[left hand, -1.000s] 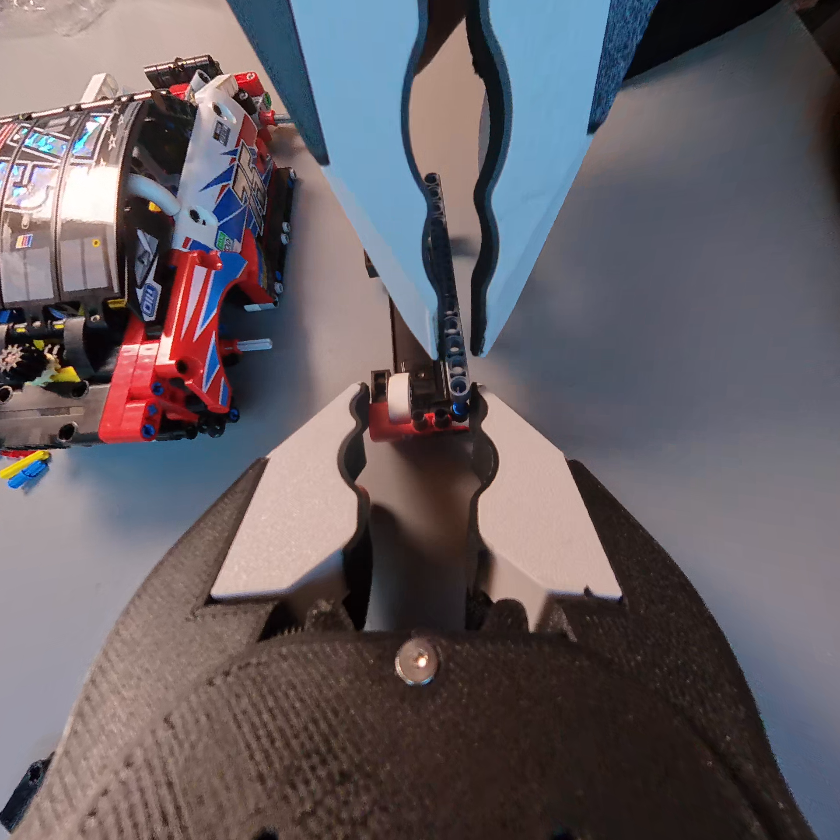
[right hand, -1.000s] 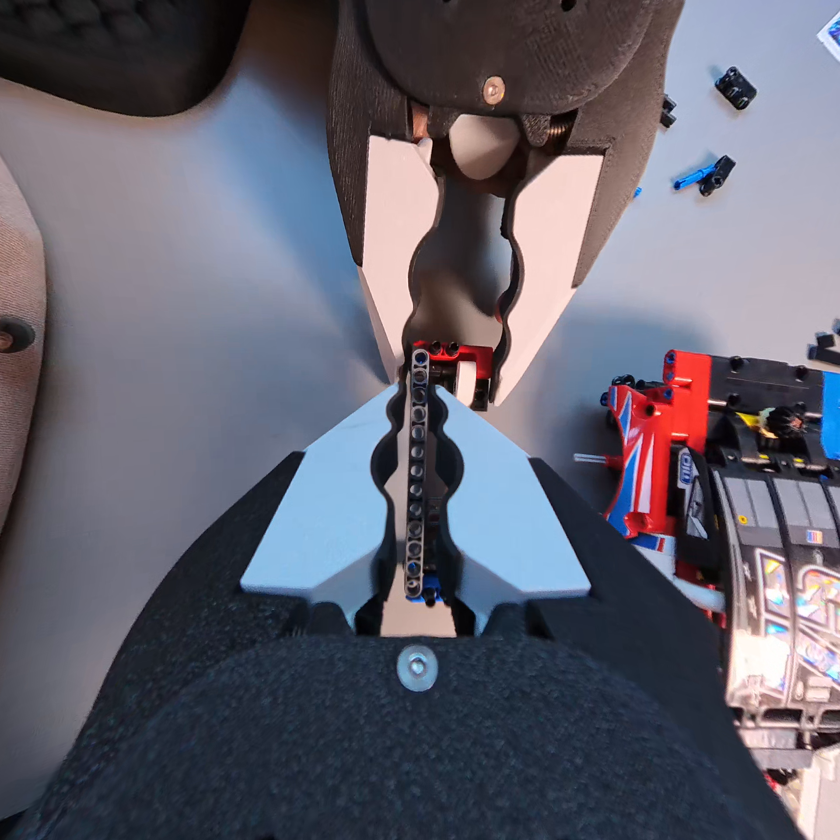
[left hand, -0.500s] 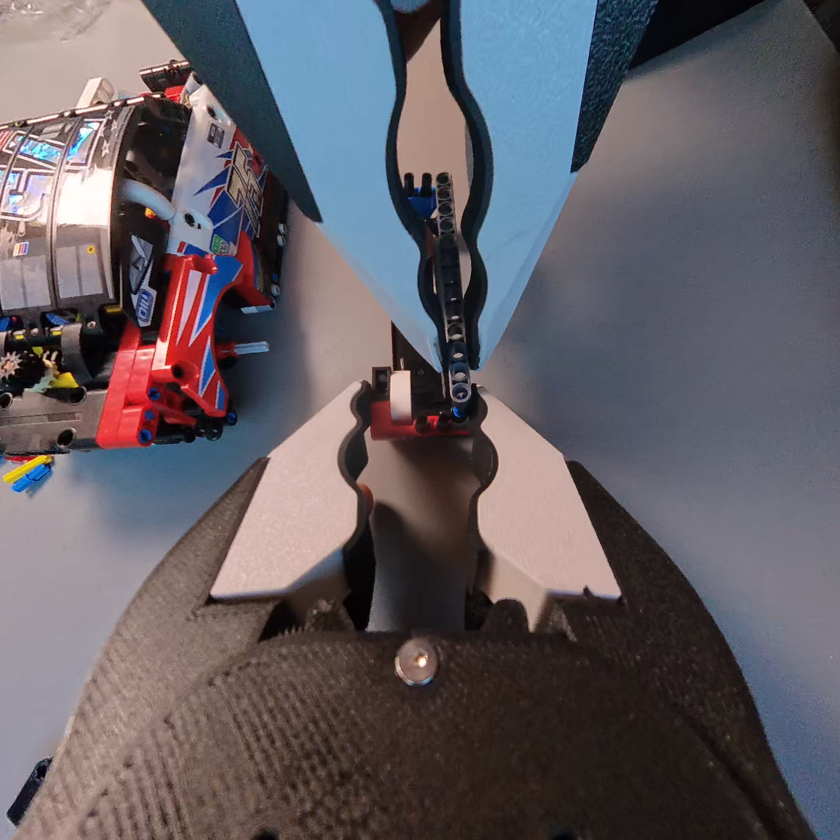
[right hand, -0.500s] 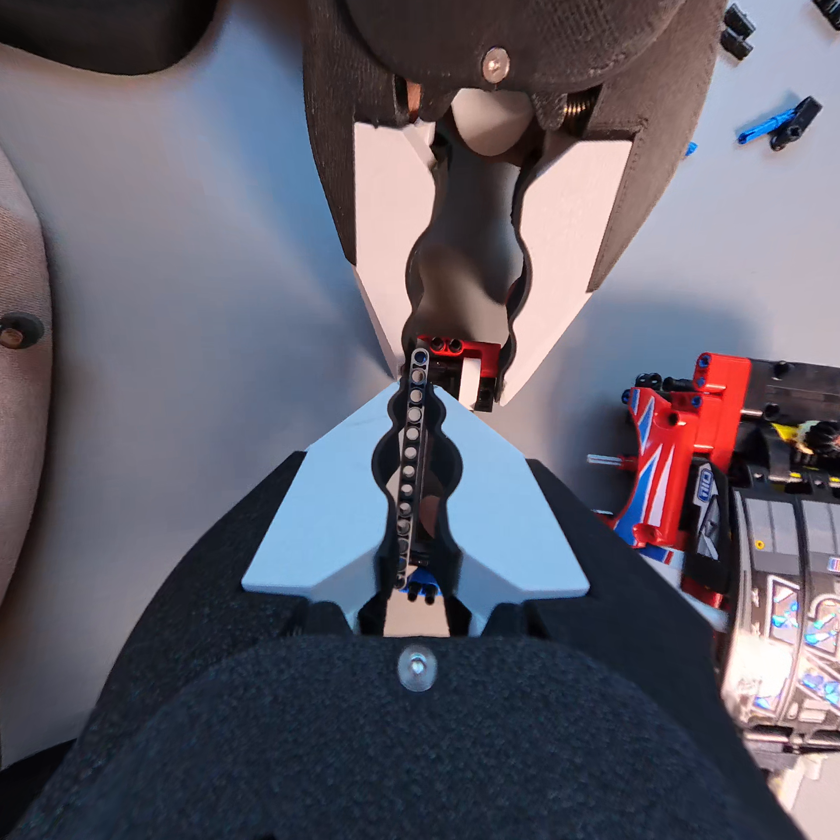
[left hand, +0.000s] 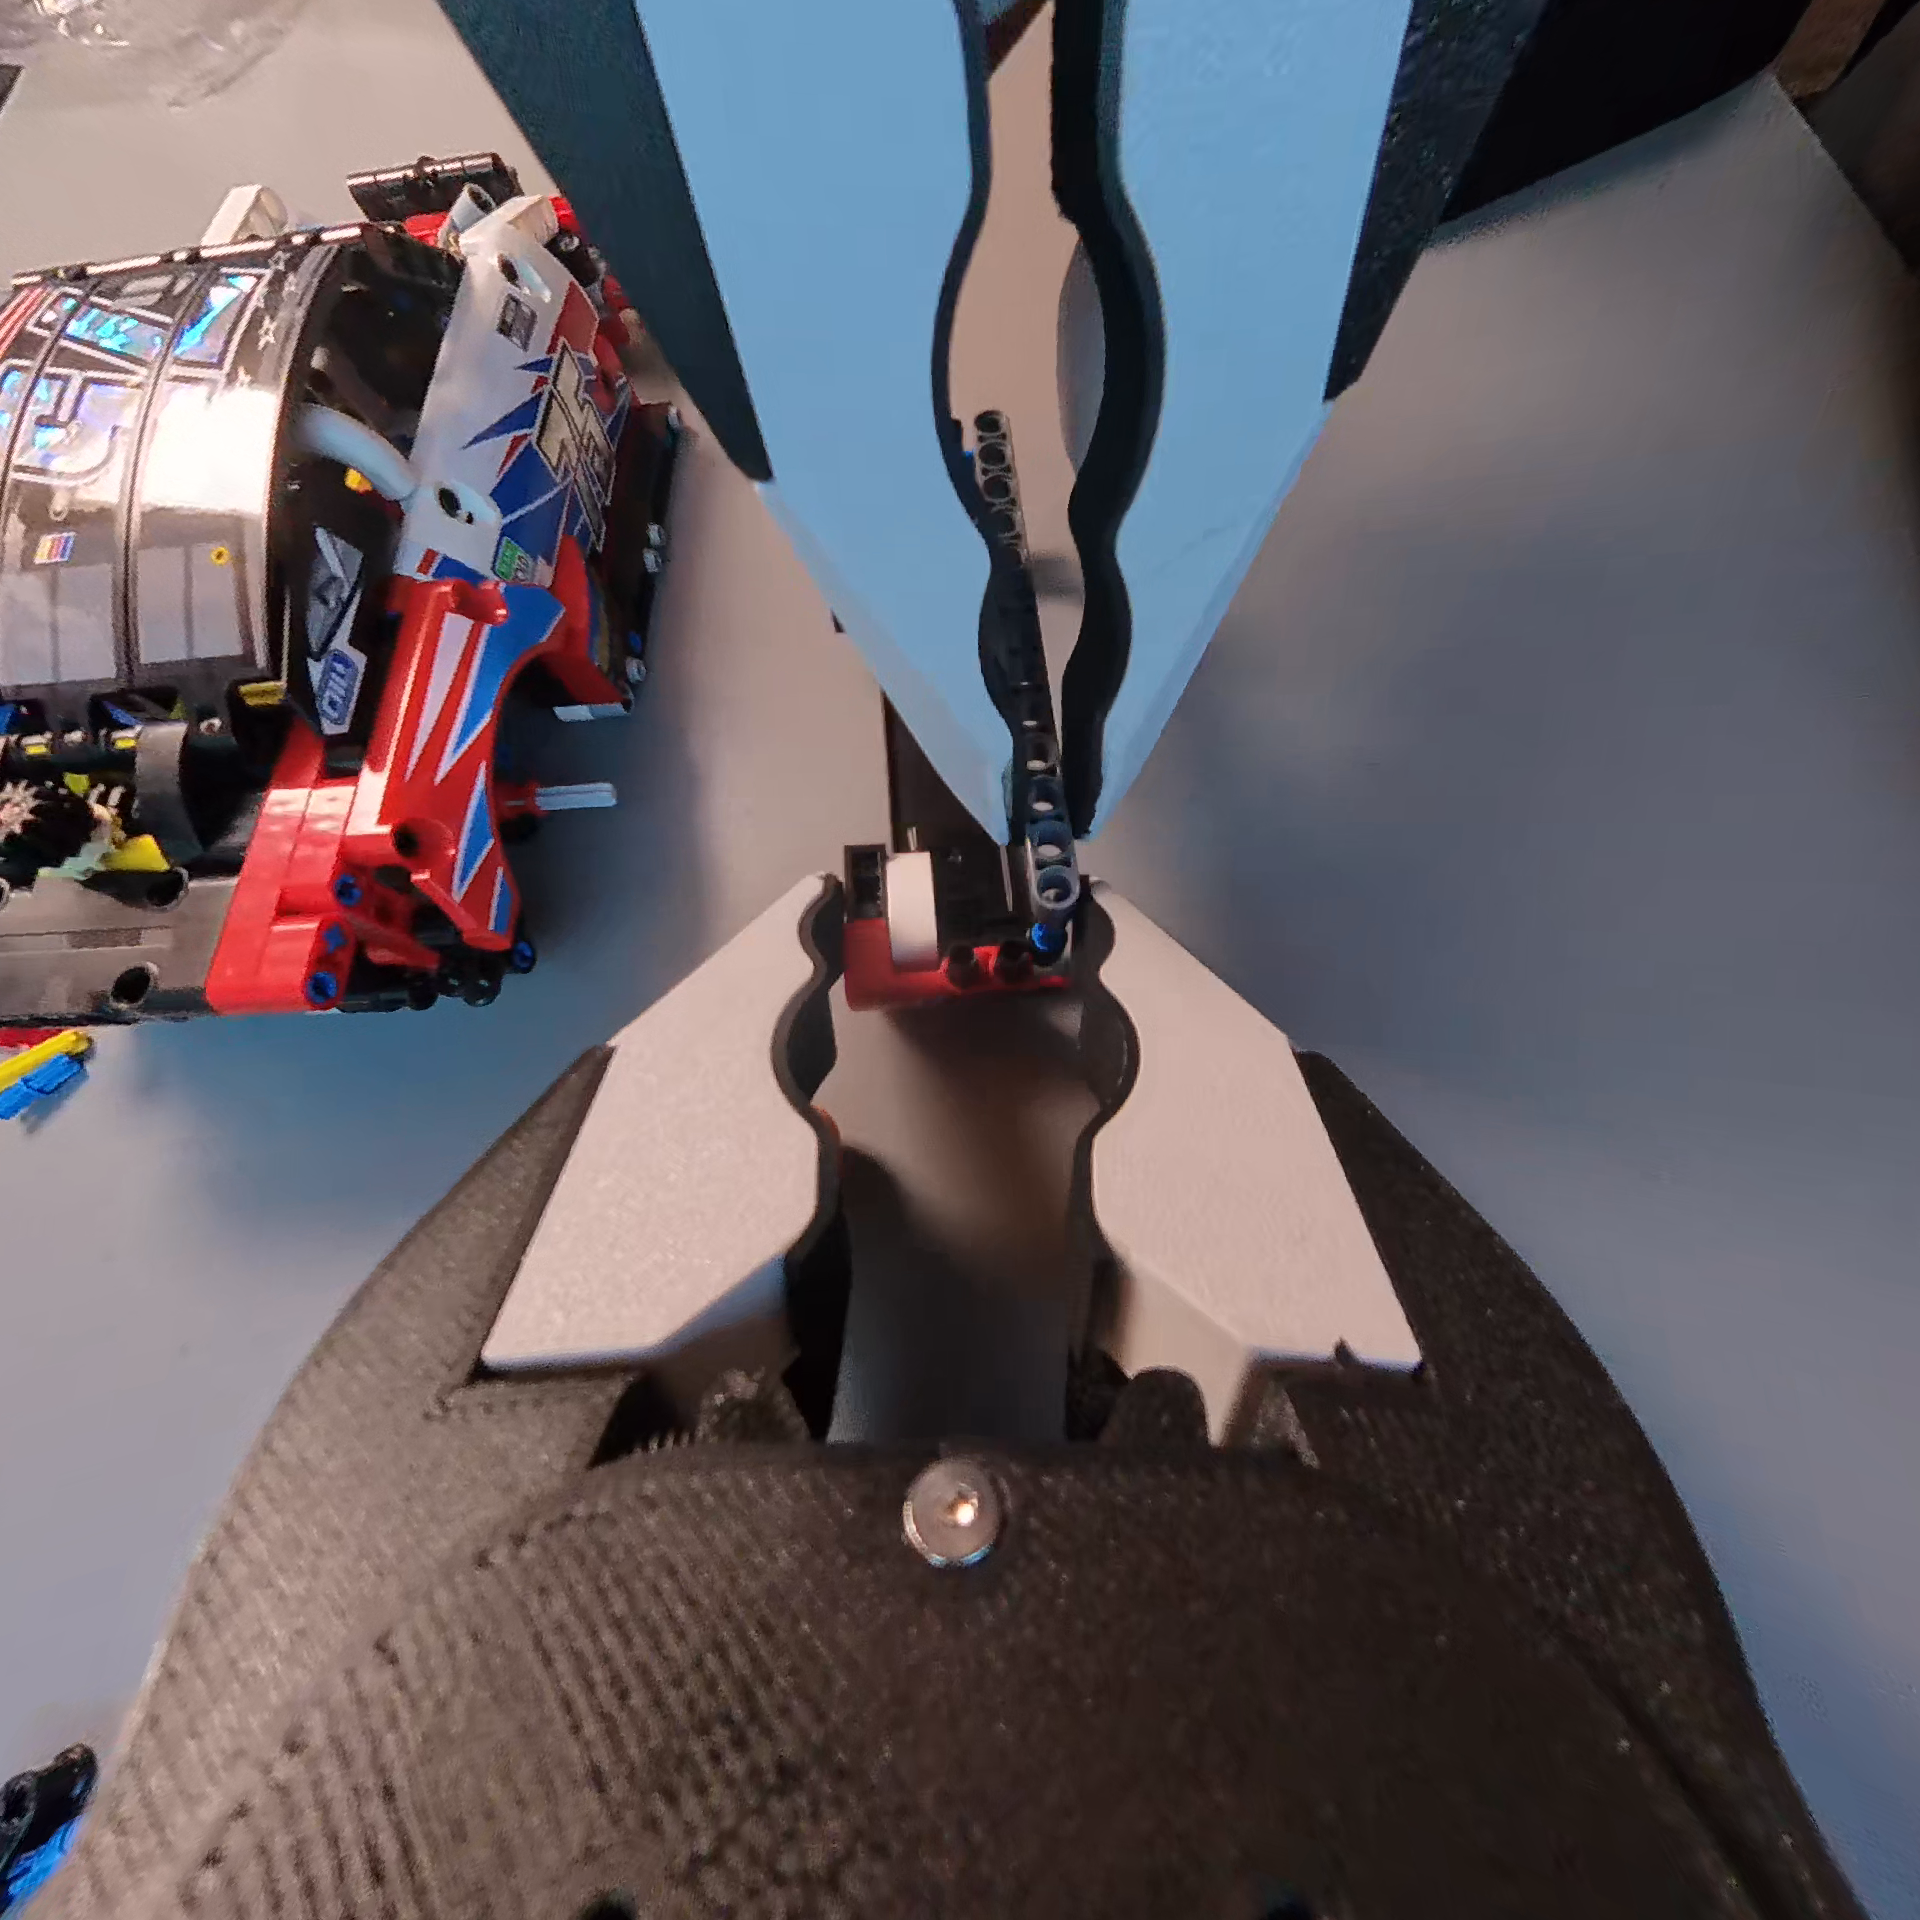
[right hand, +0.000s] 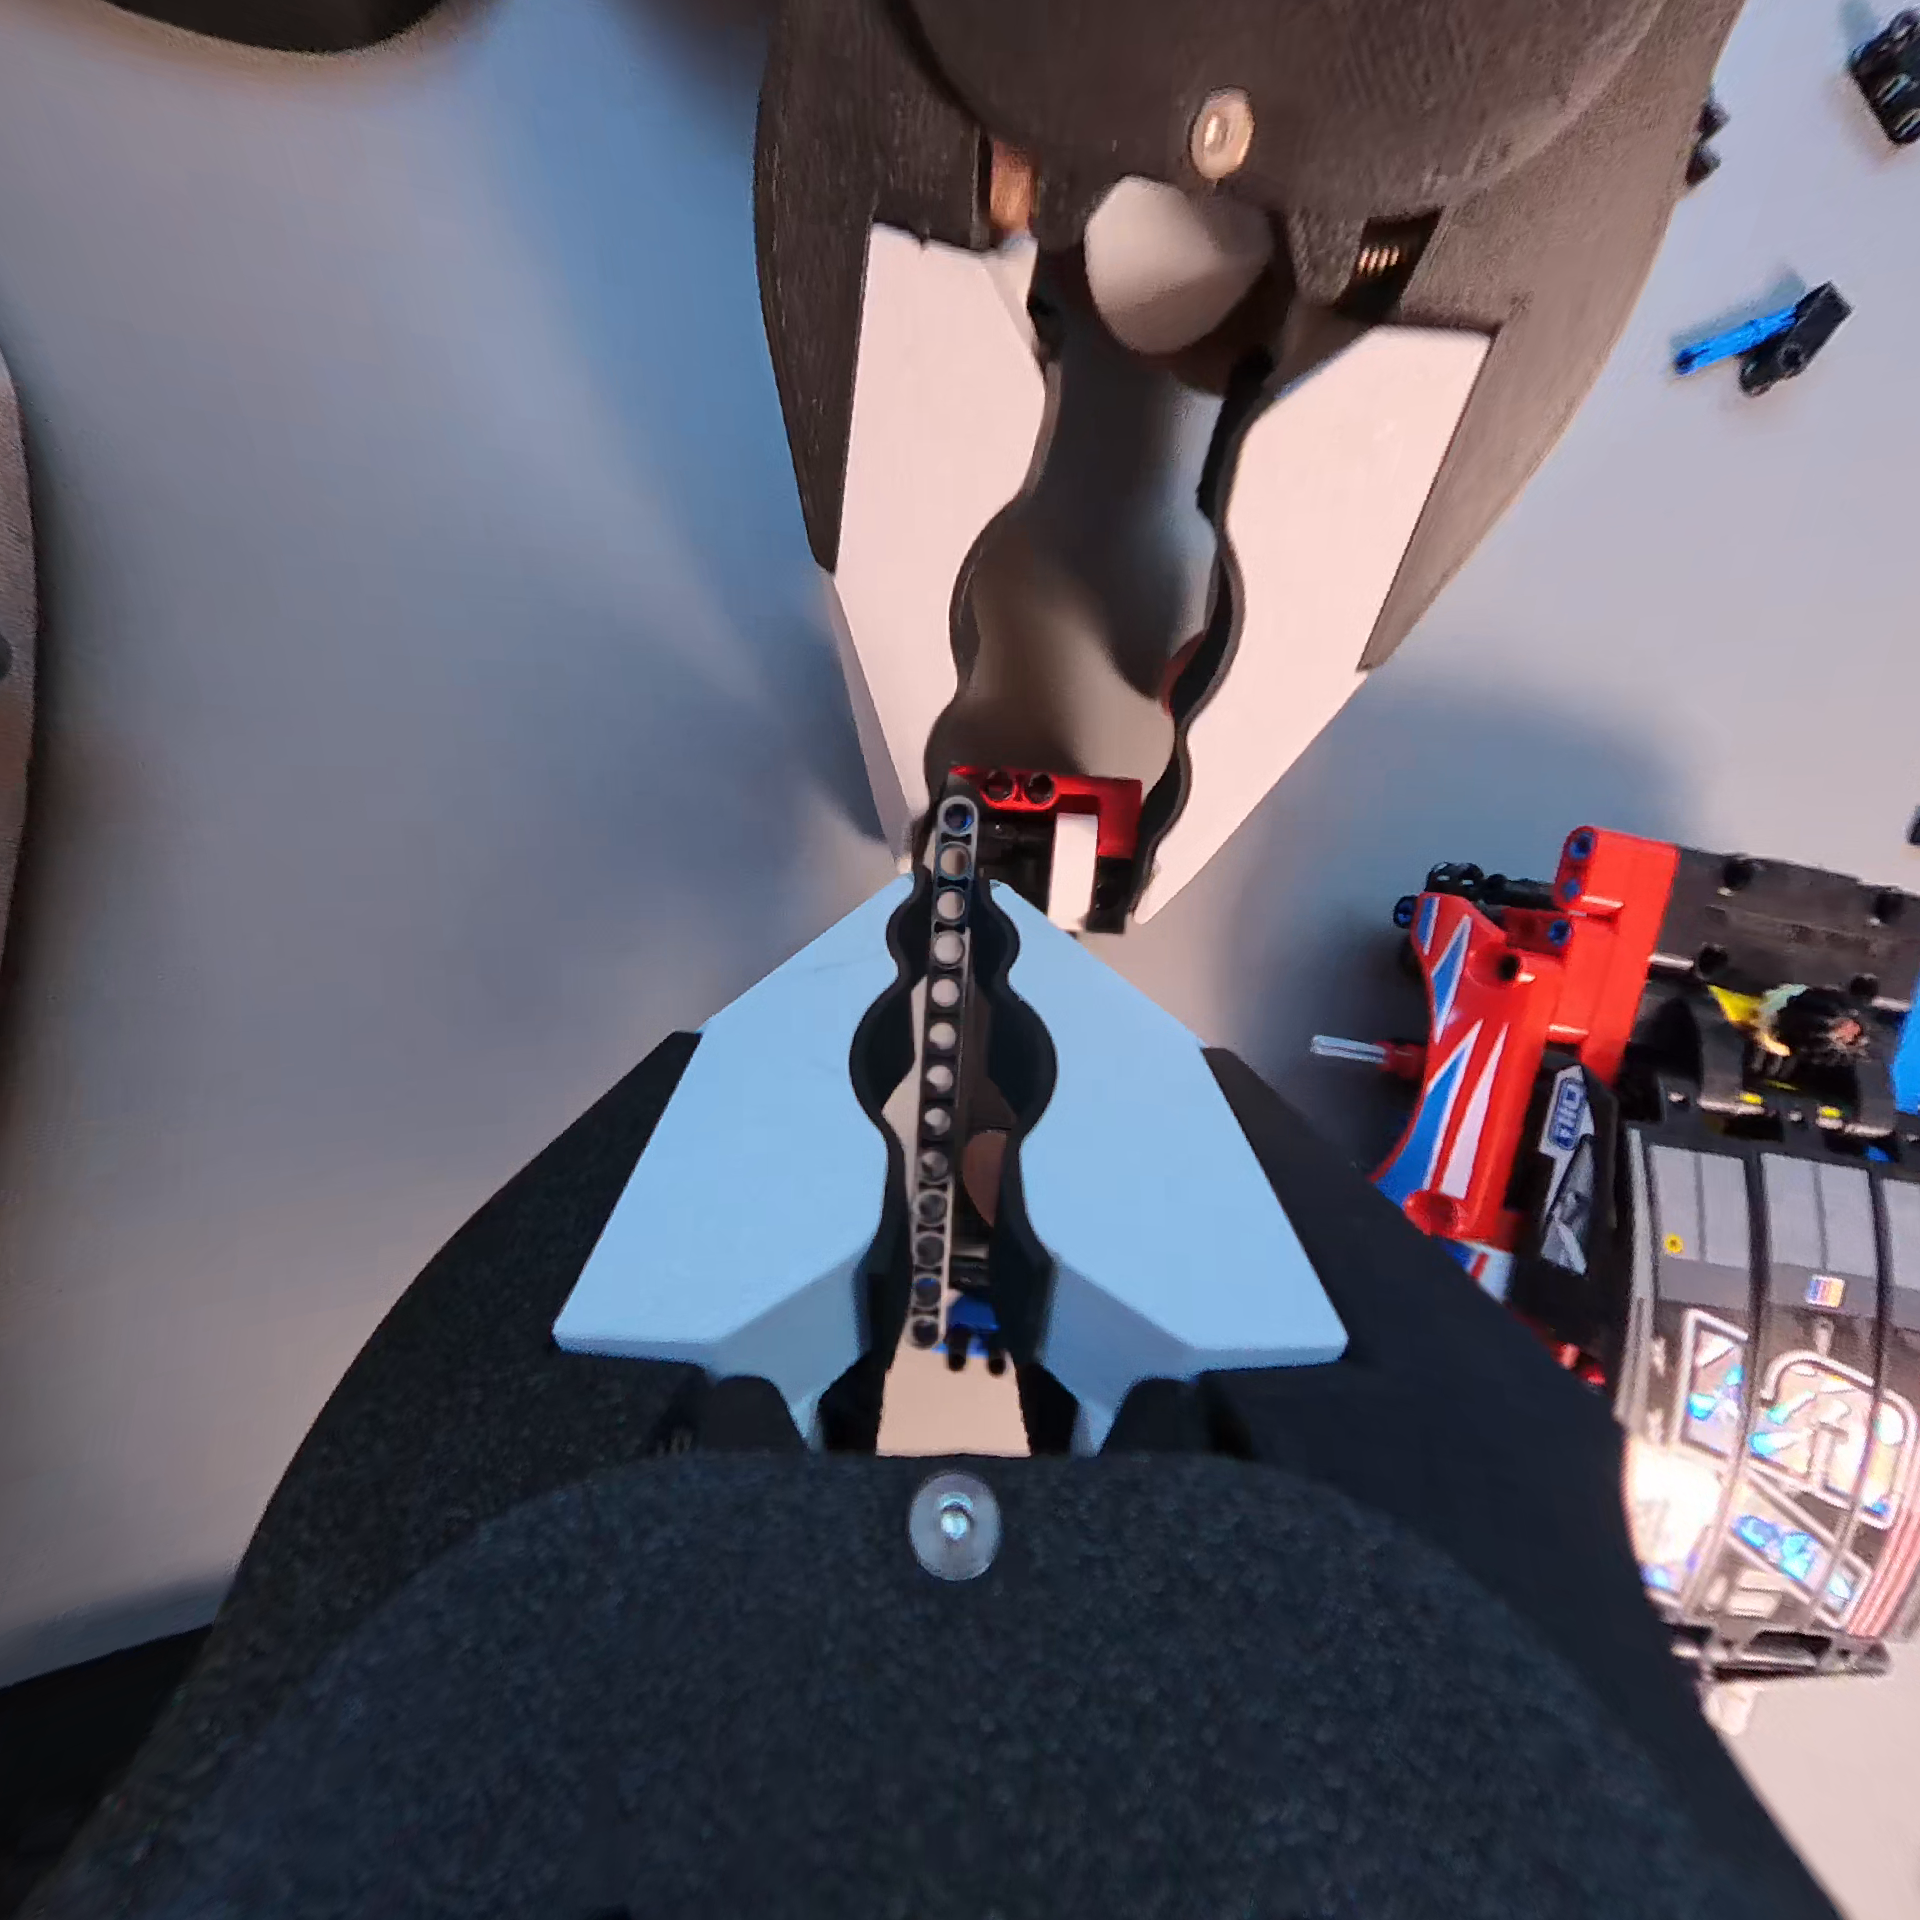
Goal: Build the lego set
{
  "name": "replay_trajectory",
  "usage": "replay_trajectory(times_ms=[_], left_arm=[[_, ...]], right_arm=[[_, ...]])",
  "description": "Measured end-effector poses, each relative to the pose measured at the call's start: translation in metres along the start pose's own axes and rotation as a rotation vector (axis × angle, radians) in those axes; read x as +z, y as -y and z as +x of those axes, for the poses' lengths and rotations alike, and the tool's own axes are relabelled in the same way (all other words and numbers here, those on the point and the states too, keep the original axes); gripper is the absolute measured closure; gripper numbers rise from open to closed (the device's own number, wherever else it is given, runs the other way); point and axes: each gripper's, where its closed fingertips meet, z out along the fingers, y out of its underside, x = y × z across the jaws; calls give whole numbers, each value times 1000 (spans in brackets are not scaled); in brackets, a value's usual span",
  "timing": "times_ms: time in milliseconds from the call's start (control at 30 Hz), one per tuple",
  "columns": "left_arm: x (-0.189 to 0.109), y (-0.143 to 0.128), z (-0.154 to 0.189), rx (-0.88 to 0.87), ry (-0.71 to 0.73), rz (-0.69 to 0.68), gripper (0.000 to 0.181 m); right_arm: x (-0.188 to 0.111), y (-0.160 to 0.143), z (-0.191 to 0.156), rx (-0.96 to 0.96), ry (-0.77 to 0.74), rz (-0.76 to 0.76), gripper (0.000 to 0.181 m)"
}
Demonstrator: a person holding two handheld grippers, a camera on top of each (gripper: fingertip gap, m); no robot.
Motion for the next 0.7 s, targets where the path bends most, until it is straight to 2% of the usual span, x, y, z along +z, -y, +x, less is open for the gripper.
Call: replay_trajectory(times_ms=[33,133,333,567,633,700], left_arm=[[-2,2,0,4,1,17,137],[-6,-5,-1,-1,-4,-3,126],[-4,-7,-6,60,42,-15,127],[-2,1,-13,189,88,12,120],[0,0,-14,169,71,7,124],[1,-1,-12,158,48,1,137]], right_arm=[[2,-4,-1,-5,0,-11,177],[5,-6,-2,18,0,11,177],[1,-8,2,32,-16,35,177],[-6,-8,5,46,-24,78,177],[-6,-7,6,45,-28,84,177],[-6,-8,6,45,-34,85,177]])
